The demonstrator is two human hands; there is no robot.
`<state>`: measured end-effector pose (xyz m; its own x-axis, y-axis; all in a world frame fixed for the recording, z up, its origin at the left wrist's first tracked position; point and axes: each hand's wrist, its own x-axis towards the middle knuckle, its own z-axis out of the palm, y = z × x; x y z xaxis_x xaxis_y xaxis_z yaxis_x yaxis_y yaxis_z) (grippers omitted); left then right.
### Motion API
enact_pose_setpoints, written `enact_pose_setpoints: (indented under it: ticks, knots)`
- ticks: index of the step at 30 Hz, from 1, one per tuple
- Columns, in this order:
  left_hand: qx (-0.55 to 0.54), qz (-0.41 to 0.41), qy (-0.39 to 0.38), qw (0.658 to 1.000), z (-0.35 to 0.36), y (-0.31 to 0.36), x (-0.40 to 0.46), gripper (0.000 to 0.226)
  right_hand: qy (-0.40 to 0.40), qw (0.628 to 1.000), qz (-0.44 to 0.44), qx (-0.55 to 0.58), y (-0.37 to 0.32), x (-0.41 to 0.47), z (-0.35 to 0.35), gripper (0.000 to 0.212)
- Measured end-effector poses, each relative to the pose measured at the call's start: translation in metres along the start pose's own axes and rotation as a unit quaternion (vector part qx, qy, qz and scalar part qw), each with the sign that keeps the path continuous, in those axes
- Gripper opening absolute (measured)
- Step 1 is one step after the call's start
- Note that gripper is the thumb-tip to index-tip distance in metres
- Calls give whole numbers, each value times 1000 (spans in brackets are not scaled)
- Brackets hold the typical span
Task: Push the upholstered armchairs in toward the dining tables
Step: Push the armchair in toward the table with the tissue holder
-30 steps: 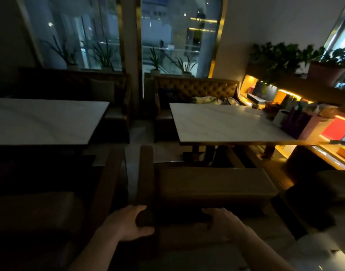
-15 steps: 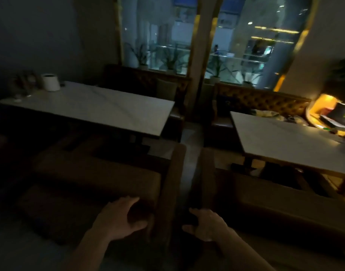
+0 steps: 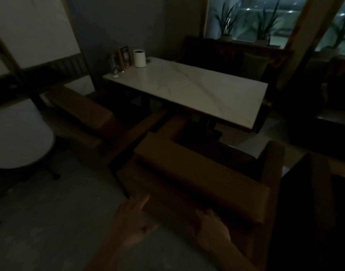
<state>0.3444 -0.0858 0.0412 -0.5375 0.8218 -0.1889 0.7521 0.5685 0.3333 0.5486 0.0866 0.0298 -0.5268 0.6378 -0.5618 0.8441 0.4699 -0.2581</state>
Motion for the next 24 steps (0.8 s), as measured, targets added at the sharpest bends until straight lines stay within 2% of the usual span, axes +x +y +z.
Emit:
enact_pose_setpoints:
  ticks: [3,6,9,12,14,17,21,24]
  knots:
    - [-1,-8,-2,1000,-7,-43,21,108,-10,999,32,12,-34,25,8,76]
    - [3,-8,-27,1000,-13,-74,48,114,-22,998,65,15,-51,39,7,81]
    - [25,36,-16,999,-8,-95,79,94,-7,993,118,23,-54,49,5,84]
    - [11,61,-37,997,-1,-100,113,96,-6,983,177,37,-48,58,7,84]
    - [31,92,-35,995,8,-102,137,97,-24,977,205,44,-40,65,12,88]
    - [57,139,-71,986,29,-112,174,91,-31,971,231,57,-32,78,24,93]
    - [72,189,-62,977,50,-133,211,88,27,965,244,87,-47,95,55,107]
    - [80,216,-49,972,64,-151,223,86,88,951,286,74,-65,104,78,115]
